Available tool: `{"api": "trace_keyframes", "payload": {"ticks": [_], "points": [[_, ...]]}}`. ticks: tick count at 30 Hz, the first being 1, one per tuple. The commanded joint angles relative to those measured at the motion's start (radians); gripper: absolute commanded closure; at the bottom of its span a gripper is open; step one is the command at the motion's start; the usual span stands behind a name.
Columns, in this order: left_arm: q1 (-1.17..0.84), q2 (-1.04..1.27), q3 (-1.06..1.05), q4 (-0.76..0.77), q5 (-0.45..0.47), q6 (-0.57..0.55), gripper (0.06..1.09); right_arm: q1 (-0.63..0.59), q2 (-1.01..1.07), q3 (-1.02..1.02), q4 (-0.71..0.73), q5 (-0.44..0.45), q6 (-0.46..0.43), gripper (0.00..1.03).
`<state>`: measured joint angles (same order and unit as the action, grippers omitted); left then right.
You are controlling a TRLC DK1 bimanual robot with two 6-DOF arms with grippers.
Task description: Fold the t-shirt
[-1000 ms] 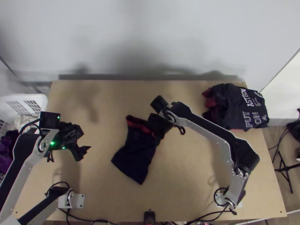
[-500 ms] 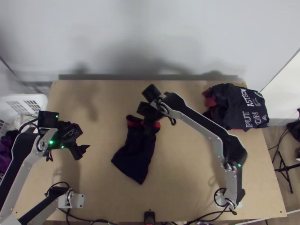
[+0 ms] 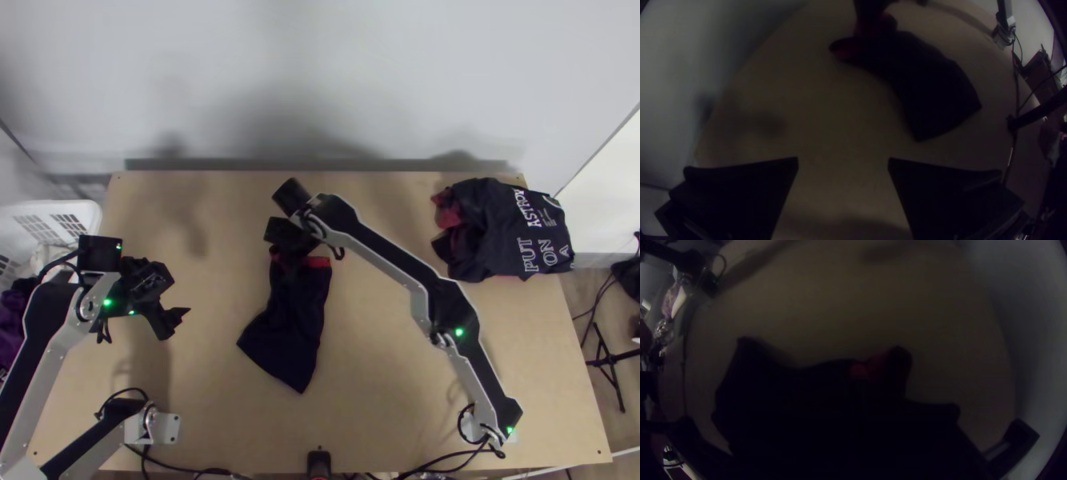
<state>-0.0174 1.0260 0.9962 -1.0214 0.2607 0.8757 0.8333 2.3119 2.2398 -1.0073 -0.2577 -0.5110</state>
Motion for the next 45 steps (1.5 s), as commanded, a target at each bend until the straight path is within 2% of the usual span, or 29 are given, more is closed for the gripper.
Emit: {"api": "trace_keyframes", "payload": {"ticks": [1, 9, 12, 16, 20, 31, 34, 40, 45], "points": [[-0.003, -0.007, -0.001, -0.003, 0.002, -0.011, 0.10, -0.010, 0.096, 0.060, -0.004, 0.002, -0.054, 1.00], [-0.035, -0.006, -0.005, -0.003, 0.003, -0.026, 0.10, -0.031, 0.136, 0.060, 0.038, 0.003, -0.044, 0.99], [-0.050, -0.003, -0.002, 0.000, 0.003, -0.032, 0.10, -0.043, 0.144, 0.060, 0.039, 0.006, -0.023, 0.76], [-0.056, 0.002, -0.002, 0.003, 0.003, -0.034, 0.10, -0.057, 0.136, 0.060, 0.024, 0.014, 0.023, 0.27], [-0.076, 0.005, -0.004, 0.011, 0.003, -0.034, 0.10, -0.068, 0.106, 0.058, -0.005, 0.015, 0.066, 0.03], [-0.113, 0.025, -0.004, 0.026, 0.005, -0.009, 0.10, -0.074, -0.045, 0.046, -0.077, 0.014, 0.101, 0.03], [-0.147, 0.016, -0.011, 0.026, 0.005, -0.014, 0.10, -0.060, -0.082, 0.027, -0.148, 0.014, 0.100, 0.04], [-0.262, -0.018, -0.057, 0.027, 0.005, 0.026, 0.10, 0.013, -0.218, -0.217, -0.185, 0.017, 0.100, 0.04], [-0.348, -0.090, -0.130, 0.087, 0.003, 0.118, 0.10, 0.072, -0.344, -0.428, -0.103, 0.055, 0.147, 0.04]]}}
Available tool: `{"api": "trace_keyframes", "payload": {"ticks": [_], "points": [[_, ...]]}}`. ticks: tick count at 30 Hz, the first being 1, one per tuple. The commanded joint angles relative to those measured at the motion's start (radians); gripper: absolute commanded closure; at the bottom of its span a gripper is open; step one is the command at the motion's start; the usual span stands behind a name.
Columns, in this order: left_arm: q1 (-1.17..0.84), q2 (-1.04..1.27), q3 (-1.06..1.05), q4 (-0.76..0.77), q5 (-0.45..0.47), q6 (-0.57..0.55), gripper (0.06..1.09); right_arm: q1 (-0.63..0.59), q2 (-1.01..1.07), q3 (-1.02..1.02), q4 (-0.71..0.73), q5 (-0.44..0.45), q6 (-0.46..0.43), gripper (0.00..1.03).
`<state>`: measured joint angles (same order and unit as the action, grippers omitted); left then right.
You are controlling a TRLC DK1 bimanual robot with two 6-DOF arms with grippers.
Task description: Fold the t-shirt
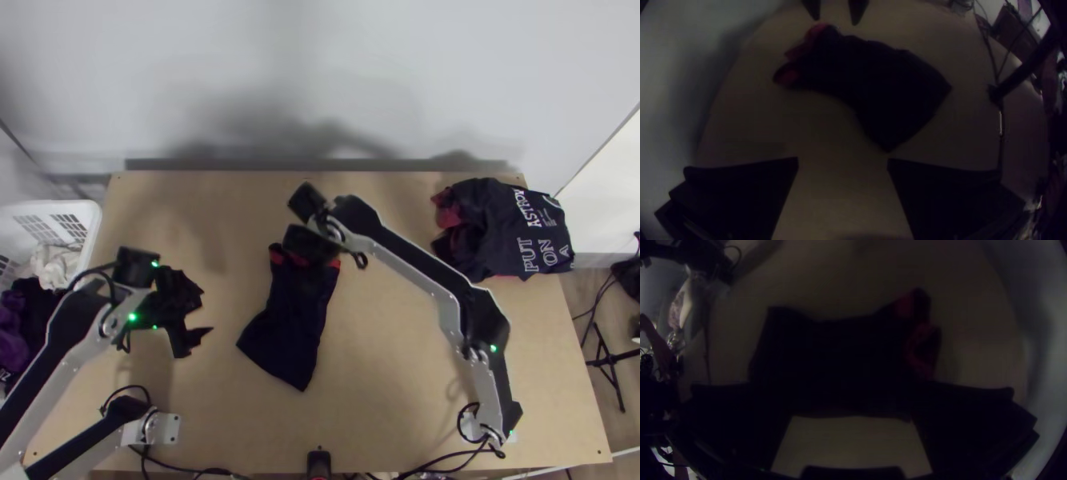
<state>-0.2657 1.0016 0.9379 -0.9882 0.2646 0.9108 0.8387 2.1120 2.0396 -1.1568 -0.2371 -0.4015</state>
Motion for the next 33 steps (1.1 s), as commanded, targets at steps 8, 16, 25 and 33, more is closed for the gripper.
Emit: {"api": "trace_keyframes", "payload": {"ticks": [8, 16, 25, 33], "points": [[-0.248, -0.110, -0.165, 0.109, -0.011, 0.241, 0.11, 0.177, -0.254, -0.437, 0.101, 0.048, 0.121, 0.04], [-0.305, -0.115, -0.297, 0.214, -0.013, 0.367, 0.13, 0.283, -0.256, -0.547, 0.152, 0.048, 0.148, 0.04], [-0.382, -0.081, -0.422, 0.424, -0.074, 0.353, 0.13, 0.323, -0.265, -0.613, 0.184, 0.047, 0.185, 0.05], [-0.405, -0.023, -0.439, 0.531, -0.097, 0.350, 0.14, 0.319, -0.270, -0.601, 0.193, 0.048, 0.188, 0.05]]}}
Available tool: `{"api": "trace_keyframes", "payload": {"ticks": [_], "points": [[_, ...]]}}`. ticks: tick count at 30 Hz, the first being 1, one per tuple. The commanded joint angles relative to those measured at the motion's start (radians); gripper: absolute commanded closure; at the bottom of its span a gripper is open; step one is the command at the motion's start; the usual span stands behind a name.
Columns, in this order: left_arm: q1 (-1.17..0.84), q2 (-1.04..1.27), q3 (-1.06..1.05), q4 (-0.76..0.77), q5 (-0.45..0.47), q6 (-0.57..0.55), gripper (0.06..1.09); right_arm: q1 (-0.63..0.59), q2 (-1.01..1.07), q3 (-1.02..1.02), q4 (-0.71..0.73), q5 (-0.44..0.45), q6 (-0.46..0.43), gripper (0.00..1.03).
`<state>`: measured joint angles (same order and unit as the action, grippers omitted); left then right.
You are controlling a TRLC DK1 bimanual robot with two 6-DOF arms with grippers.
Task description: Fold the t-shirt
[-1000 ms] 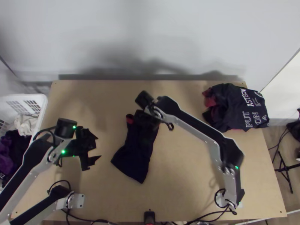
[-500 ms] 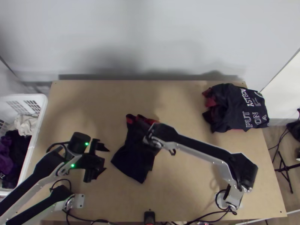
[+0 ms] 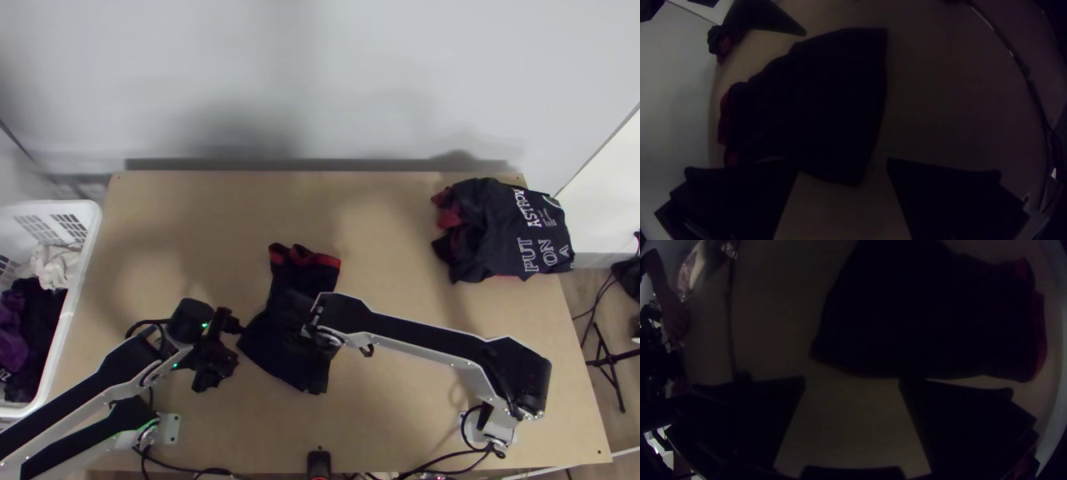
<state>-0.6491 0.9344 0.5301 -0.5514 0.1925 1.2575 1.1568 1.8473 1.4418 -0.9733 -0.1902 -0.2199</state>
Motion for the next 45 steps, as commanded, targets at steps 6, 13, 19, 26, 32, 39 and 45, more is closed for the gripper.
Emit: {"api": "trace_keyframes", "payload": {"ticks": [6, 13, 19, 26, 32, 39, 45], "points": [[-0.027, 0.072, -0.044, 0.119, -0.025, 0.011, 0.19, 0.003, -0.010, -0.004, 0.010, 0.001, 0.008, 0.05], [-0.027, 0.115, -0.074, 0.179, -0.042, 0.013, 0.20, -0.003, -0.014, 0.003, 0.010, 0.001, 0.008, 0.05], [-0.027, 0.141, -0.079, 0.231, -0.062, 0.014, 0.20, -0.006, -0.019, 0.002, 0.010, 0.003, 0.008, 0.05], [-0.029, 0.162, -0.084, 0.275, -0.074, 0.008, 0.20, -0.014, -0.022, 0.002, 0.010, 0.003, 0.008, 0.05], [-0.037, 0.158, -0.076, 0.275, -0.074, 0.006, 0.43, -0.025, -0.026, 0.000, 0.010, 0.003, 0.008, 0.05], [-0.055, 0.159, -0.087, 0.281, -0.074, -0.012, 0.65, -0.029, -0.028, 0.003, 0.010, 0.003, 0.008, 0.05], [-0.096, 0.158, -0.107, 0.300, -0.073, -0.026, 0.80, -0.043, -0.034, 0.003, 0.010, 0.003, 0.008, 0.05]]}}
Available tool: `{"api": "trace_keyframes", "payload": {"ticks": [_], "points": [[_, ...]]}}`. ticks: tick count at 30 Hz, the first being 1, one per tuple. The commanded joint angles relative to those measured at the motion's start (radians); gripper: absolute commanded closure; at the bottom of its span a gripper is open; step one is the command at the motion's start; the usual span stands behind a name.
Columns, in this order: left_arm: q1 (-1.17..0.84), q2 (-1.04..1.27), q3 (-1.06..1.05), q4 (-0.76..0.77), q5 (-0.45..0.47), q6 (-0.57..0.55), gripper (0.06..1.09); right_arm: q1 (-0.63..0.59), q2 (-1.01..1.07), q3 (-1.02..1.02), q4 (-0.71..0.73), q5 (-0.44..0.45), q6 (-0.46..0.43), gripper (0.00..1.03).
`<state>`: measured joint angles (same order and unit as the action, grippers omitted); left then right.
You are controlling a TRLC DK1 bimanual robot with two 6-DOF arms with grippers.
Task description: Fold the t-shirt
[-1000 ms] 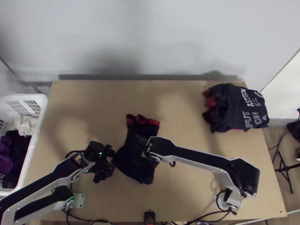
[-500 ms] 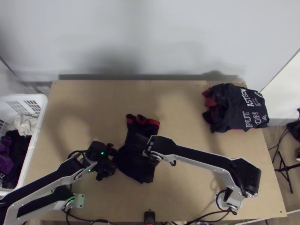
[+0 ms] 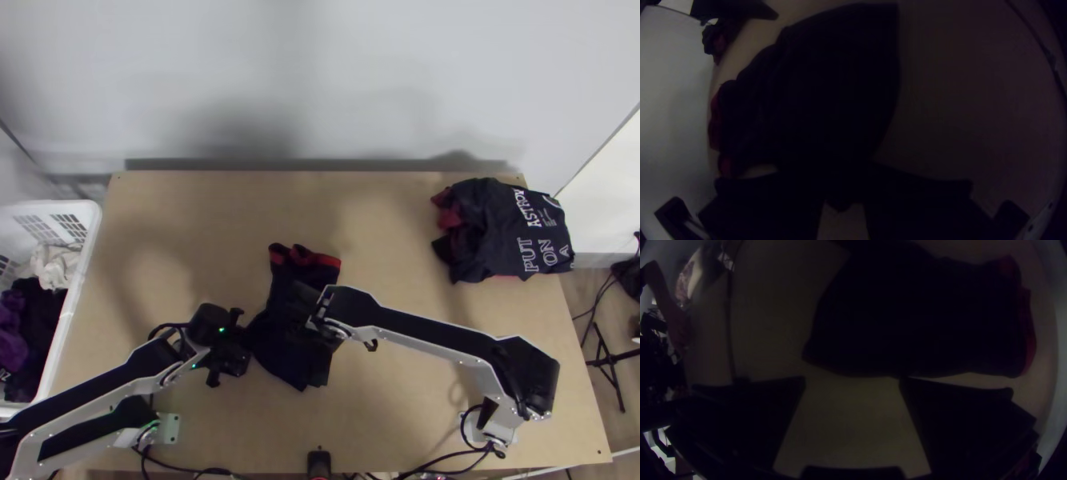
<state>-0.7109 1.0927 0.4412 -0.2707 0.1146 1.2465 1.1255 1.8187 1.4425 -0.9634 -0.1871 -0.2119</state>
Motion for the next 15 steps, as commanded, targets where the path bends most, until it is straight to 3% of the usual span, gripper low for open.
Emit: {"api": "trace_keyframes", "payload": {"ticks": [1, 6, 15], "points": [[-0.042, -0.004, -0.025, 0.031, 0.005, -0.016, 0.80, -0.020, -0.007, 0.006, 0.000, 0.002, 0.000, 0.05], [-0.055, -0.043, -0.006, 0.013, 0.014, -0.052, 0.83, -0.082, -0.009, 0.024, 0.000, 0.000, -0.001, 0.05], [-0.055, -0.178, 0.100, -0.216, 0.057, -0.140, 0.85, -0.181, -0.009, 0.061, 0.000, 0.000, -0.003, 0.05]]}}
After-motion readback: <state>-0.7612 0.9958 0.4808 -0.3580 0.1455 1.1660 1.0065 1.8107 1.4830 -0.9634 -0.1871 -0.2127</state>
